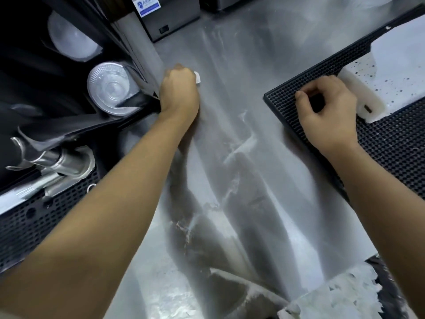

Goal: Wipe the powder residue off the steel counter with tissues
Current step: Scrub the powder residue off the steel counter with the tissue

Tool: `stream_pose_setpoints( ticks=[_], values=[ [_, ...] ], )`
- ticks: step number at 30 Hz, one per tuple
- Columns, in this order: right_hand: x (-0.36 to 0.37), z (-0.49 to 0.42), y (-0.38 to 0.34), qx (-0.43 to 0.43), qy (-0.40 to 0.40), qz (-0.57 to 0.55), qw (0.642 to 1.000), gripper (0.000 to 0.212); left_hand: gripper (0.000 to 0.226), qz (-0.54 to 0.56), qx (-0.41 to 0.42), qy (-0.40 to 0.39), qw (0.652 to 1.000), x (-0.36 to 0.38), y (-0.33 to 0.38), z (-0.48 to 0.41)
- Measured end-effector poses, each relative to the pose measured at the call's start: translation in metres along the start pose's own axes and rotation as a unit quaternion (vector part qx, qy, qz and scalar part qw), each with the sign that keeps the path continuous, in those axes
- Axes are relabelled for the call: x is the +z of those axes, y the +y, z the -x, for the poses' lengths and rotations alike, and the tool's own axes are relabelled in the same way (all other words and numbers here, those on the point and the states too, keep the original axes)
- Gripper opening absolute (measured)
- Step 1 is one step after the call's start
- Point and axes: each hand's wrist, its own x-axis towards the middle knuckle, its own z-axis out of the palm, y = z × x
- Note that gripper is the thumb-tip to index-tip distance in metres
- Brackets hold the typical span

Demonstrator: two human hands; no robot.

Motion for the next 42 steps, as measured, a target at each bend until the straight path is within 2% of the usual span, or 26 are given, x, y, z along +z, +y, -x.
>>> stream_pose_setpoints(
  ticks=[2, 8, 10, 12, 13, 16, 21, 24, 28, 30, 31, 33, 37, 39, 42],
  values=[
    [0.0, 0.001, 0.0, 0.005, 0.001, -0.004, 1.0, 0.019, 0.032, 0.017, 0.017, 0.007, 1.0, 0.008, -0.004, 0.015],
    [-0.008, 0.013, -0.003, 0.004, -0.011, -0.045, 0.999, 0.014, 0.028, 0.066, 0.149, 0.05, 0.985, 0.004, -0.005, 0.117],
    [-0.02, 0.026, -0.006, 0.012, -0.041, -0.056, 0.997, 0.015, 0.032, 0.124, 0.173, 0.008, 0.977, -0.005, -0.008, 0.144],
    [-0.037, 0.046, -0.006, -0.001, -0.085, -0.029, 0.996, 0.02, 0.032, 0.212, 0.156, -0.041, 0.964, -0.017, -0.012, 0.145],
    [-0.047, 0.056, -0.004, -0.007, -0.101, -0.011, 0.995, 0.022, 0.032, 0.234, 0.147, -0.03, 0.961, -0.021, -0.012, 0.136],
    [-0.067, 0.079, 0.006, -0.01, -0.12, 0.021, 0.993, 0.023, 0.031, 0.242, 0.1, 0.045, 0.964, -0.02, -0.007, 0.09],
    [-0.06, 0.081, 0.014, -0.062, -0.103, 0.092, 0.988, 0.022, 0.022, 0.228, 0.045, 0.009, 0.973, 0.013, 0.02, 0.046],
    [-0.059, 0.08, 0.014, -0.058, -0.091, 0.099, 0.989, 0.022, 0.018, 0.242, 0.082, 0.008, 0.967, 0.019, 0.036, 0.072],
    [-0.059, 0.08, 0.015, -0.048, -0.089, 0.092, 0.991, 0.022, 0.02, 0.264, 0.18, 0.009, 0.947, 0.015, 0.034, 0.133],
    [-0.058, 0.079, 0.014, -0.047, -0.088, 0.089, 0.991, 0.022, 0.023, 0.268, 0.241, -0.021, 0.933, 0.006, 0.03, 0.157],
    [-0.058, 0.079, 0.014, -0.047, -0.089, 0.089, 0.991, 0.022, 0.028, 0.287, 0.246, -0.051, 0.924, 0.002, 0.027, 0.16],
    [-0.058, 0.079, 0.014, -0.045, -0.088, 0.091, 0.991, 0.021, 0.034, 0.339, 0.198, -0.081, 0.916, -0.007, 0.026, 0.148],
    [-0.058, 0.08, 0.015, -0.041, -0.084, 0.087, 0.992, 0.021, 0.028, 0.326, 0.074, 0.009, 0.942, -0.002, 0.028, 0.087],
    [-0.058, 0.08, 0.015, -0.036, -0.08, 0.08, 0.993, 0.02, 0.028, 0.3, 0.078, 0.006, 0.951, 0.006, 0.034, 0.071],
    [-0.058, 0.079, 0.016, -0.036, -0.077, 0.073, 0.994, 0.018, 0.031, 0.281, 0.132, 0.0, 0.951, 0.016, 0.044, 0.075]
  ],
)
